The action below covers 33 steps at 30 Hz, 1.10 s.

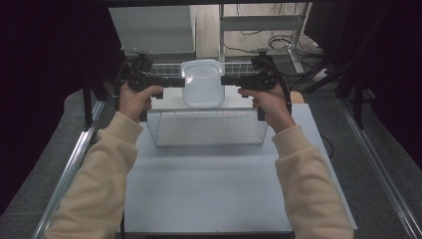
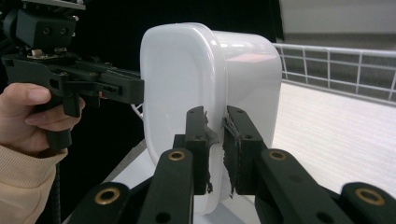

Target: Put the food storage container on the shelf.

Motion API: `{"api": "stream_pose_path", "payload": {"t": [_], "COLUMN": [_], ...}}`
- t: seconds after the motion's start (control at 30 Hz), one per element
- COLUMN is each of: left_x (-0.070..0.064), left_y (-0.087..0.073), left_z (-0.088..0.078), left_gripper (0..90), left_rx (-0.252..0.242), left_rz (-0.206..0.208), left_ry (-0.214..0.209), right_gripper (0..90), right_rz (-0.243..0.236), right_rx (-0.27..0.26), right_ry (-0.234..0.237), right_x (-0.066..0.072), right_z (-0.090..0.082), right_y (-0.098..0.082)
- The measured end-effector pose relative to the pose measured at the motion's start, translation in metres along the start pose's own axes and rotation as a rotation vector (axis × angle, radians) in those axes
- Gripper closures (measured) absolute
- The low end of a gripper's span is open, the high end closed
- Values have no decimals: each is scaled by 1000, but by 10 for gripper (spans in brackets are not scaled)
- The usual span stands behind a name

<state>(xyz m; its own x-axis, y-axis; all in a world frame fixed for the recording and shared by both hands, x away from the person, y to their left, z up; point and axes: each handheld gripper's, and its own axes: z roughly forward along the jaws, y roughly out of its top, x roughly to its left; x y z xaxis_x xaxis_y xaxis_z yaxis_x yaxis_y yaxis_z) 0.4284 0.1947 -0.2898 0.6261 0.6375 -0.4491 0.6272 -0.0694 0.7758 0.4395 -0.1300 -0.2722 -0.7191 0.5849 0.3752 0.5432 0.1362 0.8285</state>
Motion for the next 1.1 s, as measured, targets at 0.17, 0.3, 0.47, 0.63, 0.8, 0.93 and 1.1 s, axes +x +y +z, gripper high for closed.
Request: {"api": "stream_pose_path", "payload": {"t": [0.17, 0.3, 0.47, 0.63, 0.8, 0.93, 1.1], "left_x": [16, 24, 36, 56, 69, 77, 77], "left_y": [6, 15, 29, 36, 36, 32, 28], "left_z": [9, 16, 27, 40, 47, 50, 51], "left_gripper": [780, 781, 774, 756, 750, 738, 718], "left_rx": [32, 39, 59, 58, 43, 45, 33], "left_rz": [-62, -113, -201, -301, -368, -395, -404], "left_ry": [-16, -37, -59, -83, -116, -139, -145], "right_gripper": [793, 785, 759, 724, 688, 673, 646], "right_rz": [56, 120, 241, 335, 388, 430, 446], "right_rx": [45, 58, 97, 97, 97, 93, 78], "right_ry": [-25, -32, -21, 0, -10, -7, -8], "right_x": [-11, -20, -43, -61, -70, -75, -78], "right_z": [13, 19, 28, 39, 48, 52, 57], "right_y": [5, 12, 22, 25, 24, 22, 19]}}
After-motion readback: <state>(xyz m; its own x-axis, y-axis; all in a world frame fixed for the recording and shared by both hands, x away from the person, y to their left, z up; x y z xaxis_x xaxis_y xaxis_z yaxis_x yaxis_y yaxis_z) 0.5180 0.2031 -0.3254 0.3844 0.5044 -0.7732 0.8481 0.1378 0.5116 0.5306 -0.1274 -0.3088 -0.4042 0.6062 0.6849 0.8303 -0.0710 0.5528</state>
